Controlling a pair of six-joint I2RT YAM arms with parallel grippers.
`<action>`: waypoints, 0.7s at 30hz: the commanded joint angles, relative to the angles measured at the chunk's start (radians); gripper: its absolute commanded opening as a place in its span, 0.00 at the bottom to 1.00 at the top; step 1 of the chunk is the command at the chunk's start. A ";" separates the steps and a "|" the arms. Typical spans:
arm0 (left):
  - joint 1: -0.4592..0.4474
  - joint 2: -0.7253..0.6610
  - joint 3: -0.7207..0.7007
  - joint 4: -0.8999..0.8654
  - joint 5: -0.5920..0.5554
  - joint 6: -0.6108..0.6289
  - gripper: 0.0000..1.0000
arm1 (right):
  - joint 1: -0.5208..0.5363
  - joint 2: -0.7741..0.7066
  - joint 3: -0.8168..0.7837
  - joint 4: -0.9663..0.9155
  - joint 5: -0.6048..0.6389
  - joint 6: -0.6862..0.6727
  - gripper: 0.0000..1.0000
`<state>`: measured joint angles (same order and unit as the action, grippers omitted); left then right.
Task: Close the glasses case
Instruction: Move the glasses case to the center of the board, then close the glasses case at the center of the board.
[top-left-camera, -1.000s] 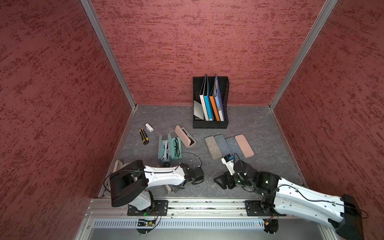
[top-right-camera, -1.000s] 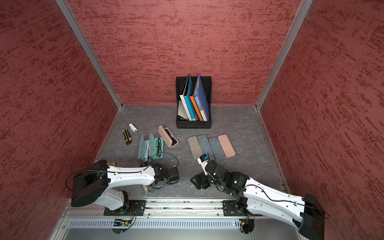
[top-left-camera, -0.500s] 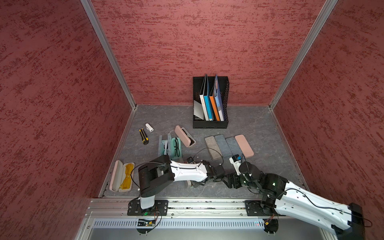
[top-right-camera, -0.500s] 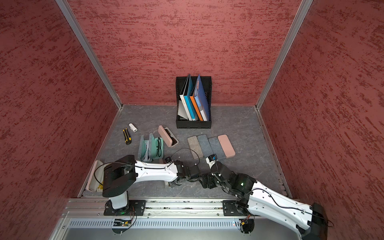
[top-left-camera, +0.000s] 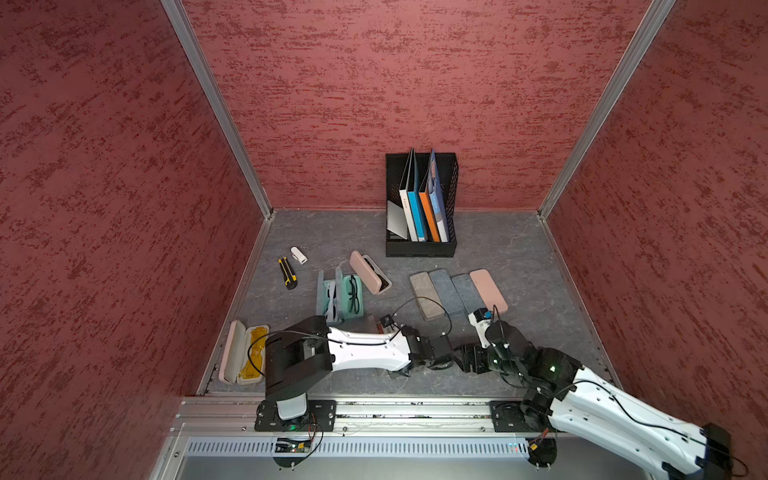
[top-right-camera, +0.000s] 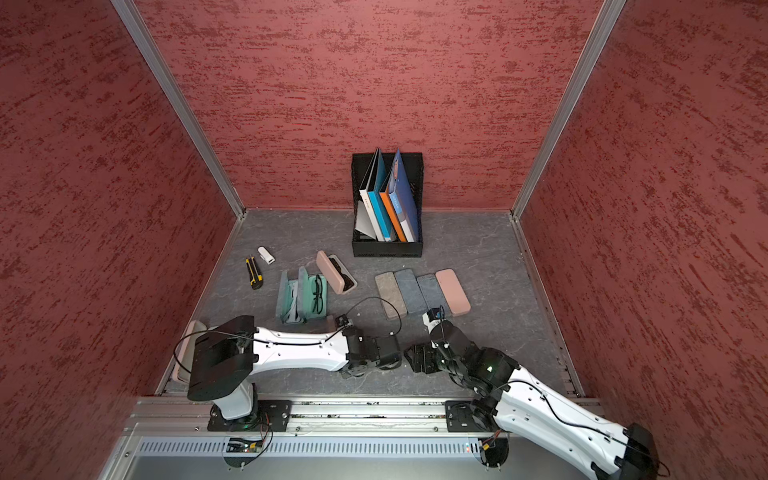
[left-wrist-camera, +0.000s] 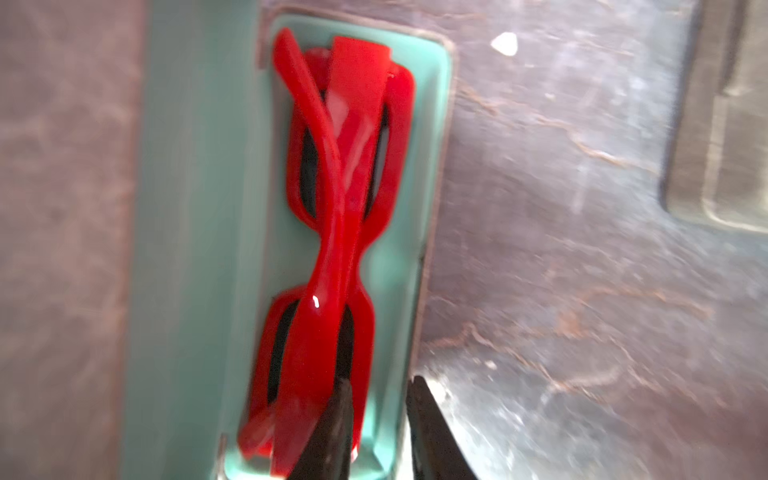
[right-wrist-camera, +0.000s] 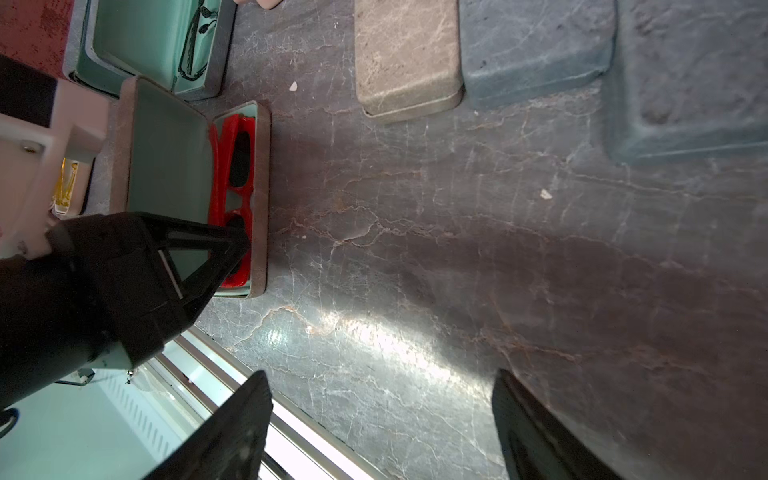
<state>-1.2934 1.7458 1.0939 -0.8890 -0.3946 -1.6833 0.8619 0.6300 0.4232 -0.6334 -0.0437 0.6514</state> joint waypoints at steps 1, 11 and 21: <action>-0.007 -0.033 0.011 -0.016 -0.025 0.027 0.27 | -0.014 -0.005 -0.012 0.016 -0.025 0.001 0.83; -0.063 -0.259 -0.010 -0.192 -0.164 -0.046 0.28 | -0.032 0.001 -0.026 0.079 -0.091 0.005 0.83; -0.229 -0.517 -0.039 -0.475 -0.417 -0.033 0.34 | -0.046 0.213 -0.051 0.393 -0.257 -0.013 0.82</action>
<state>-1.5120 1.2766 1.0958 -1.2785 -0.7235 -1.7504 0.8219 0.8013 0.3691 -0.3851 -0.2295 0.6495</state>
